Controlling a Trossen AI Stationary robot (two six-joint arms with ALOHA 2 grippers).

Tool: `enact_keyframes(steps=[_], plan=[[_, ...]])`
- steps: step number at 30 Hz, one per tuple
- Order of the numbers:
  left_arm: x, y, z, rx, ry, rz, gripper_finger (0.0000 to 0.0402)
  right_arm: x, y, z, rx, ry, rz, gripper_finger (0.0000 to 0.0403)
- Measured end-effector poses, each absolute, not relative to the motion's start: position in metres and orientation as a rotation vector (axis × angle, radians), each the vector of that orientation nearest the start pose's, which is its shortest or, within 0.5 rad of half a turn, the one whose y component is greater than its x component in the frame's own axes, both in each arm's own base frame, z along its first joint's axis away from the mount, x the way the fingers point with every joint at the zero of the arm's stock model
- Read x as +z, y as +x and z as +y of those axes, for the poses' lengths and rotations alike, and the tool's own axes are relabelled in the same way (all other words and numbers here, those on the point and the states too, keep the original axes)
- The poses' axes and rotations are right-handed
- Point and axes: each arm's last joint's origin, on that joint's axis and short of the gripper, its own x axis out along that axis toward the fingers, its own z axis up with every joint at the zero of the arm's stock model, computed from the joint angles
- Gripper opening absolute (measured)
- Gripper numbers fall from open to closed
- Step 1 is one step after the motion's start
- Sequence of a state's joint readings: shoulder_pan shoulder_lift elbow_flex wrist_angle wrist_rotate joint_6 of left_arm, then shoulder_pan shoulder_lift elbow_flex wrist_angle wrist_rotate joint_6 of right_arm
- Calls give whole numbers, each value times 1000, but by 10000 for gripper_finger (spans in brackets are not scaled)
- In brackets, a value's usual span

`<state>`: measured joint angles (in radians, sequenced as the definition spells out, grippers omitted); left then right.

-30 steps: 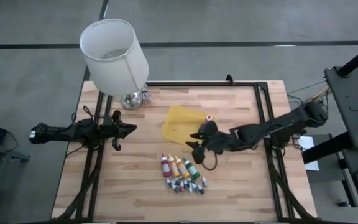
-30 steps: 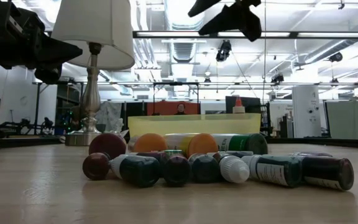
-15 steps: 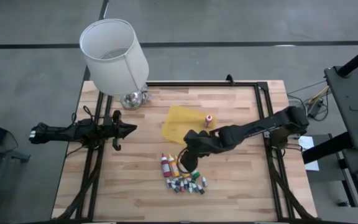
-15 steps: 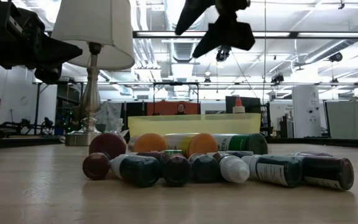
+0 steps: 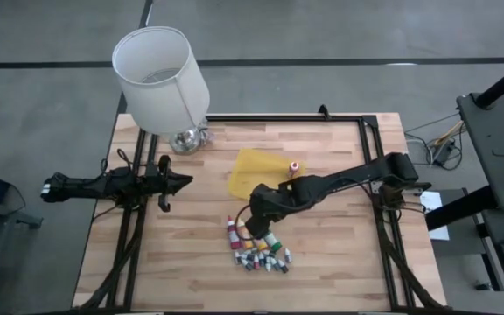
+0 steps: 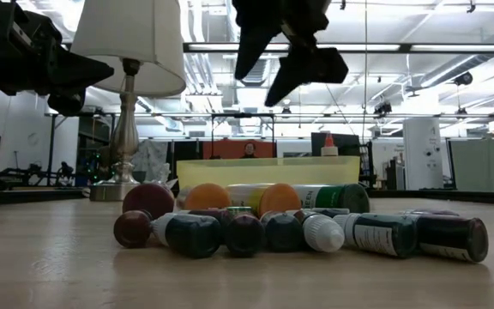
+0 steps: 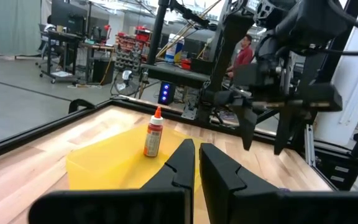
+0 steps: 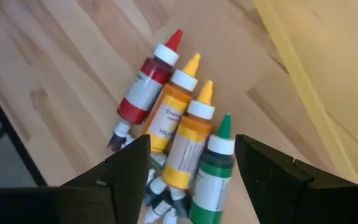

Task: Pick & Place food coloring
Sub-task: Put the large green food coloring bottle into the yellow bin

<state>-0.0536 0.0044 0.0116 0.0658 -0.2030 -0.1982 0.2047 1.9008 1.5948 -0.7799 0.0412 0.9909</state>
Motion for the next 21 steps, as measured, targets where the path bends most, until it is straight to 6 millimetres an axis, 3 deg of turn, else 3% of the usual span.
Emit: enact_keyframes(steps=[11, 21], plan=[[173, 97, 1, 141, -207, -87, 0, 207, 404, 83, -424, 711, 1207, 226], [174, 97, 1, 141, -207, -88, 0, 187, 408, 84, -433, 675, 1267, 226]])
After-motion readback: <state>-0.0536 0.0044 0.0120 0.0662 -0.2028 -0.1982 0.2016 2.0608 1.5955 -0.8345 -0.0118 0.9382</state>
